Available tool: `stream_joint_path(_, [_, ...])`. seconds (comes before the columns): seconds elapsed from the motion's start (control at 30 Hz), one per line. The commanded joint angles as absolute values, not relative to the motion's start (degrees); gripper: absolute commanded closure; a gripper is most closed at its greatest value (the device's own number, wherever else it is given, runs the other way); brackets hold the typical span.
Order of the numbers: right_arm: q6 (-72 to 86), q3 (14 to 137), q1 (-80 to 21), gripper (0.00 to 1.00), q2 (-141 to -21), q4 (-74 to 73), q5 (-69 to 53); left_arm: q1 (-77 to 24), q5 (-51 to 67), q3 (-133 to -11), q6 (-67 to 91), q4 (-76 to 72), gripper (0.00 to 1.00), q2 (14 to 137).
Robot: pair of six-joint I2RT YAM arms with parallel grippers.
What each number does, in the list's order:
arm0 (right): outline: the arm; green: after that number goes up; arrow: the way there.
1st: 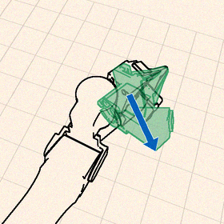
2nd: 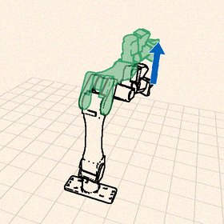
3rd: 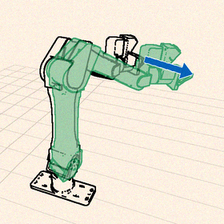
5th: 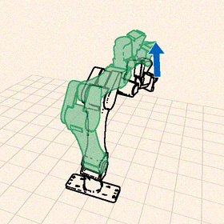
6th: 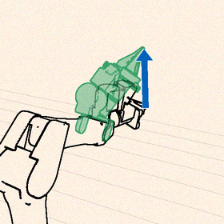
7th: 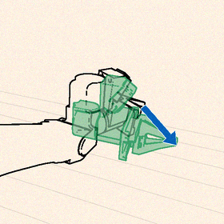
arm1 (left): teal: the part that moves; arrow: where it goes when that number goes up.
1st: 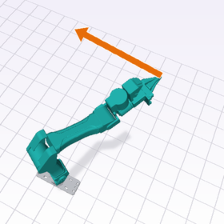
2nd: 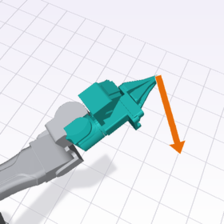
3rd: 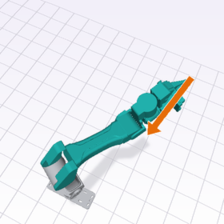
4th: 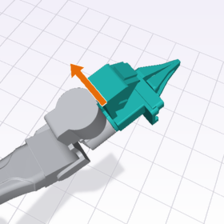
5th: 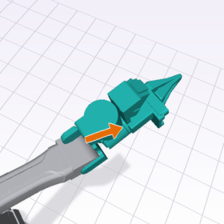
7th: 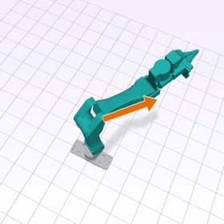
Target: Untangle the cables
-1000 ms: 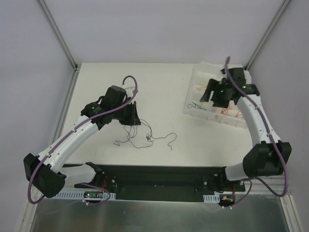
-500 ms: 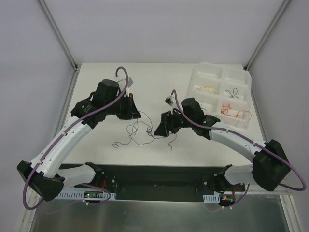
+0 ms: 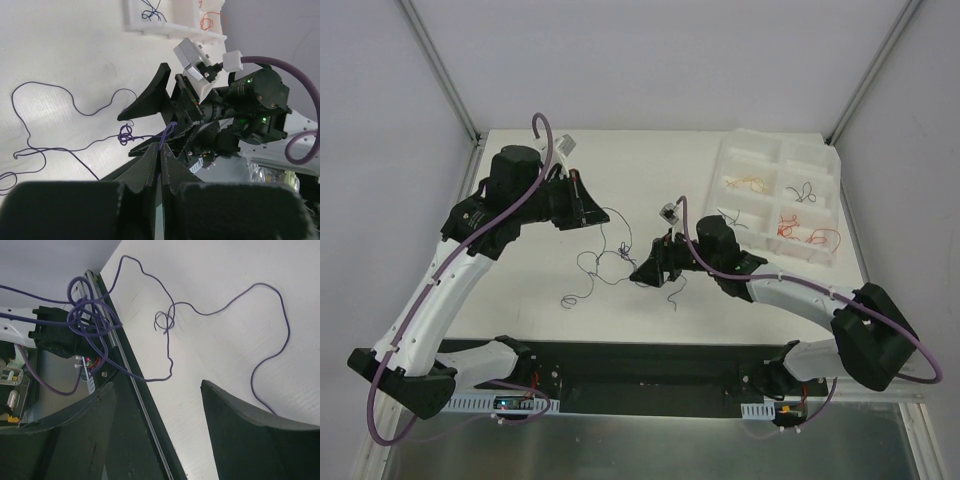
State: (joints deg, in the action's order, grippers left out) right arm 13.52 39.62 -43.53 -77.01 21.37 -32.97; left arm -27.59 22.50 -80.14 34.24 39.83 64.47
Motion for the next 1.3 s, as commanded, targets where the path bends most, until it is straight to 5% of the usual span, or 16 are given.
stream_joint_path(0.0, [13.53, 40.43, -44.82, 0.29, -77.25, 30.58, -31.21, -26.37, 26.98, -83.41, 37.09, 39.55, 1.00, 64.33])
stream_joint_path(0.17, [15.64, 40.17, -45.00, 0.43, -77.87, 34.79, -26.54, -25.23, 28.30, -84.46, 37.62, 39.64, 1.00, 65.13])
stream_joint_path(0.43, [18.45, 41.66, -44.82, 1.00, -74.90, 33.84, -23.48, -23.73, 26.55, -84.03, 37.27, 39.64, 1.00, 64.16])
stream_joint_path(0.9, [29.96, 48.16, -39.29, 1.00, -50.72, -25.02, 24.23, -16.97, 0.54, -73.04, 35.16, 50.80, 1.00, 55.11])
stream_joint_path(1.27, [20.96, 48.69, -33.14, 1.00, -46.85, -29.22, 25.87, -16.52, -2.20, -77.25, 31.91, 51.06, 1.00, 54.93])
